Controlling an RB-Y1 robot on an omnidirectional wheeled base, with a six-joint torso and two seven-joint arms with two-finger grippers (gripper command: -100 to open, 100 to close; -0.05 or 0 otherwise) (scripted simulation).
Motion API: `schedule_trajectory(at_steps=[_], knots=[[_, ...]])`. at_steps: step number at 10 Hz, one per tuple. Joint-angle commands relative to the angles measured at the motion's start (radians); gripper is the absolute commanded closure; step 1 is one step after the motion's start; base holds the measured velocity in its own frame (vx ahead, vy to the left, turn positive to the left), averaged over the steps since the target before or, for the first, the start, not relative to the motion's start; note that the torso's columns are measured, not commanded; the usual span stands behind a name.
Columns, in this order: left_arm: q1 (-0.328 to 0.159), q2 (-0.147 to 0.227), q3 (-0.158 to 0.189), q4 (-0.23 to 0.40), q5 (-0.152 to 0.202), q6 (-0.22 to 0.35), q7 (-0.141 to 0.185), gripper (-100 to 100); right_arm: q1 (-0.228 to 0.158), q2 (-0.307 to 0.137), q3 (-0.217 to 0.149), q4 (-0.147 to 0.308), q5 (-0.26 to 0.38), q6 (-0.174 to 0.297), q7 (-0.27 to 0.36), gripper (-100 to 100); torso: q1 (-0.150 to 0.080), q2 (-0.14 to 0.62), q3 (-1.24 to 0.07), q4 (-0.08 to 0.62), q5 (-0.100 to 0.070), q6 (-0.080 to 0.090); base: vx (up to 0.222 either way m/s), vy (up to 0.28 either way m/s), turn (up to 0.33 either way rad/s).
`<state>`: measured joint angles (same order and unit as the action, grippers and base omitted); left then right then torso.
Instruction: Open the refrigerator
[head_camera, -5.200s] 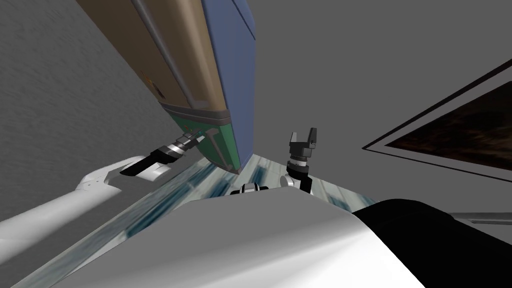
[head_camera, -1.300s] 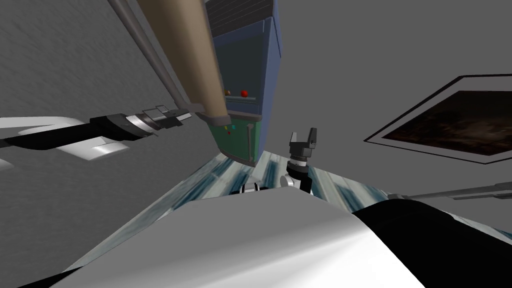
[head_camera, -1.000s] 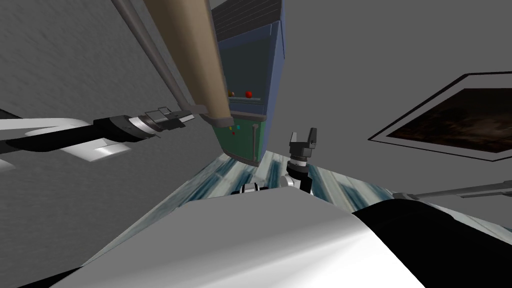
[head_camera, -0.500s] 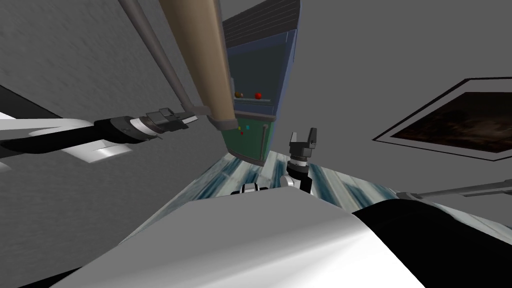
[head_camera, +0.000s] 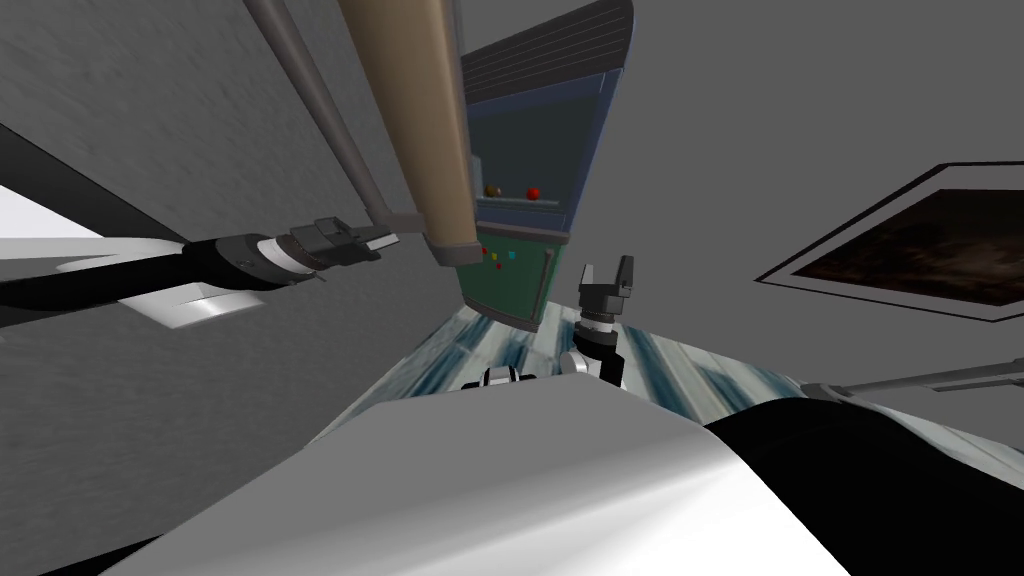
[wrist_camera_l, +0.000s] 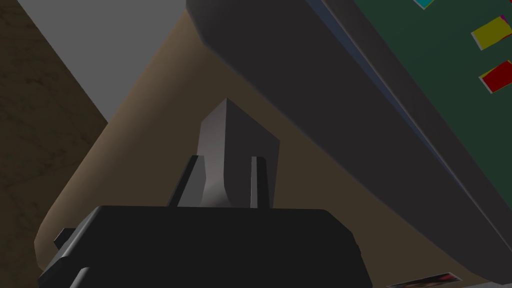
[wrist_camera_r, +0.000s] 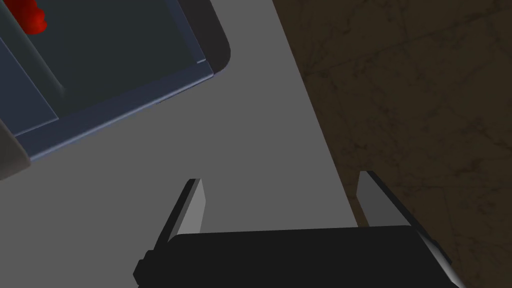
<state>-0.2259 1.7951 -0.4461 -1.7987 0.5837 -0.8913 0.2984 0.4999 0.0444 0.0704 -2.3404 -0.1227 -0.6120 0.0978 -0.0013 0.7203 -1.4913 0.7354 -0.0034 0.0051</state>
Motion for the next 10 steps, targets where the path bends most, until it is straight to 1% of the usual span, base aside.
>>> schedule_trajectory(at_steps=[1, 2, 3, 4, 5, 6, 7, 8, 9, 10], knots=[[-0.016, 0.007, 0.000, -0.010, -0.001, -0.016, 0.006, 100, 0.000, 0.000, 0.000, 0.000, 0.000, 0.000, 0.000, 0, 0.002, 0.003, 0.002, 0.000, 0.001, -0.001, 0.003, 0.295, -0.014], [-0.015, 0.019, -0.006, -0.032, 0.001, -0.041, 0.005, 100, 0.000, 0.000, 0.000, 0.000, 0.000, 0.000, 0.000, 0, 0.002, 0.002, 0.002, 0.001, 0.001, -0.001, 0.003, 0.332, -0.002], [-0.015, 0.019, -0.006, -0.032, 0.001, -0.041, 0.005, 100, 0.000, 0.000, 0.000, 0.000, 0.000, 0.000, 0.000, 0, 0.003, 0.003, 0.002, 0.001, 0.001, -0.002, 0.029, 0.254, -0.007], [-0.014, 0.031, -0.013, -0.053, 0.003, -0.066, 0.005, 100, 0.000, 0.000, 0.000, 0.000, 0.000, 0.000, 0.000, 0, -0.003, 0.002, 0.002, 0.000, 0.000, -0.001, 0.051, 0.252, 0.011], [-0.014, 0.031, -0.013, -0.053, 0.003, -0.066, 0.005, 100, 0.000, 0.000, 0.000, 0.000, 0.000, 0.000, 0.000, 0, -0.004, 0.002, 0.002, -0.001, -0.001, 0.000, 0.011, 0.244, 0.000], [-0.011, 0.027, -0.018, -0.061, -0.004, -0.065, 0.005, 100, 0.000, 0.000, 0.000, 0.000, 0.000, 0.000, 0.000, 0, -0.004, 0.003, 0.002, 0.000, -0.001, 0.000, -0.016, 0.106, 0.010], [-0.010, 0.039, -0.019, -0.083, -0.005, -0.091, 0.002, 100, 0.000, 0.000, 0.000, 0.000, 0.000, 0.000, 0.000, 0, -0.010, 0.005, 0.005, -0.002, -0.001, -0.001, 0.032, 0.185, -0.004], [-0.010, 0.039, -0.019, -0.083, -0.005, -0.091, 0.002, 100, 0.000, 0.000, 0.000, 0.000, 0.000, 0.000, 0.000, 0, -0.002, 0.006, 0.006, -0.001, 0.001, -0.002, 0.076, 0.204, -0.013], [-0.008, 0.050, -0.021, -0.103, -0.006, -0.113, -0.002, 100, 0.000, 0.000, 0.000, 0.000, 0.000, 0.000, 0.000, 0, 0.002, 0.004, 0.004, 0.000, 0.002, -0.001, 0.080, 0.243, -0.015], [-0.008, 0.050, -0.021, -0.103, -0.006, -0.113, -0.002, 100, 0.000, 0.000, 0.000, 0.000, 0.000, 0.000, 0.000, 0, 0.004, 0.003, 0.003, -0.001, 0.003, -0.001, 0.069, 0.221, -0.022]])
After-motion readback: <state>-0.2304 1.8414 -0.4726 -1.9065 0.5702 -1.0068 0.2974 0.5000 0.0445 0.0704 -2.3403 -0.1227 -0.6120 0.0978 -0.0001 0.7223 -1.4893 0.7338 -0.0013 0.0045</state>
